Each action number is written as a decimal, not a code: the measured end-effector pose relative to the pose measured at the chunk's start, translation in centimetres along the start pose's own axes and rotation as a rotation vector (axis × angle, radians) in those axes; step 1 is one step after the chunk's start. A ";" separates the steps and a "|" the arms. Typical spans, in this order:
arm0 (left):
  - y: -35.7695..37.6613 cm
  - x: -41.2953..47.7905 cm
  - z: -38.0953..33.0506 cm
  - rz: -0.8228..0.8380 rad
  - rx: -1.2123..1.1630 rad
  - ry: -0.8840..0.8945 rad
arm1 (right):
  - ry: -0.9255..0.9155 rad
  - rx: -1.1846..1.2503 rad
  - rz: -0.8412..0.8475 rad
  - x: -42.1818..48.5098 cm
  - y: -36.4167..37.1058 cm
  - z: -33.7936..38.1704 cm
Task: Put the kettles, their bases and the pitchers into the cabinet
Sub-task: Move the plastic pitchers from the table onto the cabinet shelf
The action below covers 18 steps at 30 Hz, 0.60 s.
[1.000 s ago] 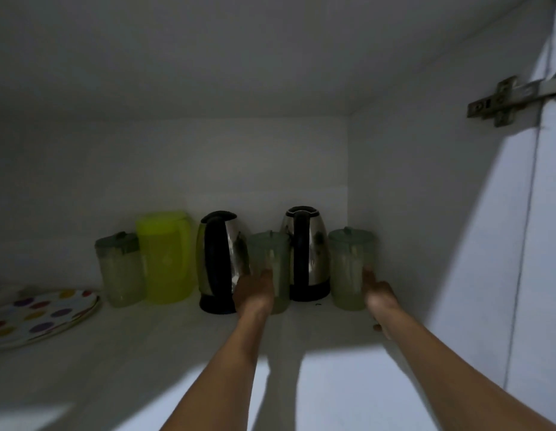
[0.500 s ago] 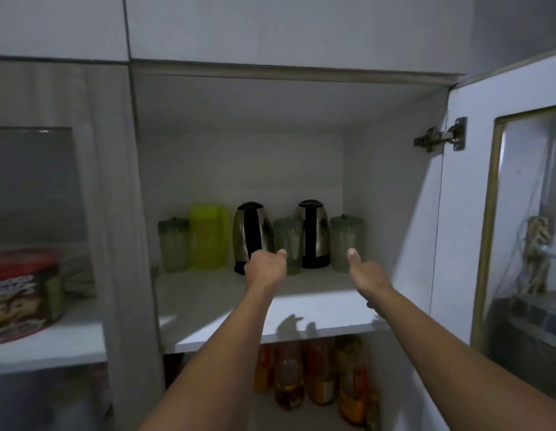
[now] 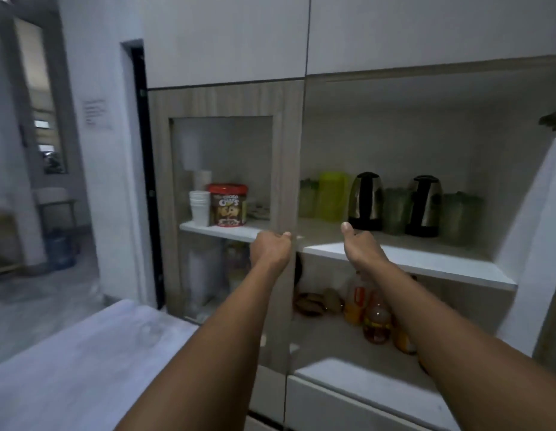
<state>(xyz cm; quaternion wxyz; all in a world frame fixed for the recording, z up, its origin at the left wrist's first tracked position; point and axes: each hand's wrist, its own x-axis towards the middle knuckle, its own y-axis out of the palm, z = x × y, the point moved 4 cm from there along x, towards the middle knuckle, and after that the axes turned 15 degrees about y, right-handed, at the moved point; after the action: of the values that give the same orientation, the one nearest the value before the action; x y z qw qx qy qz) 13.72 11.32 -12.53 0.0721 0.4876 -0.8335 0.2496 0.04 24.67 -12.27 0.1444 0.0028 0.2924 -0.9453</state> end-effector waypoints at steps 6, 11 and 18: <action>-14.4 -6.6 5.2 -0.204 0.095 -0.097 | -0.057 0.024 0.254 -11.0 10.0 2.6; -27.5 -11.8 9.7 -0.362 0.181 -0.188 | -0.140 -0.053 0.448 -21.6 19.3 5.8; -46.1 -20.3 17.3 -0.552 0.290 -0.370 | -0.235 -0.103 0.680 -37.8 32.3 9.7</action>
<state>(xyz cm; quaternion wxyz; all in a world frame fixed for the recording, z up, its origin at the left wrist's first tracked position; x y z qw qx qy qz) 65.41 0.30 -18.93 -0.0853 0.7363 -0.6254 0.2438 45.87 4.17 -18.69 0.4830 -0.0161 0.3034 -0.8212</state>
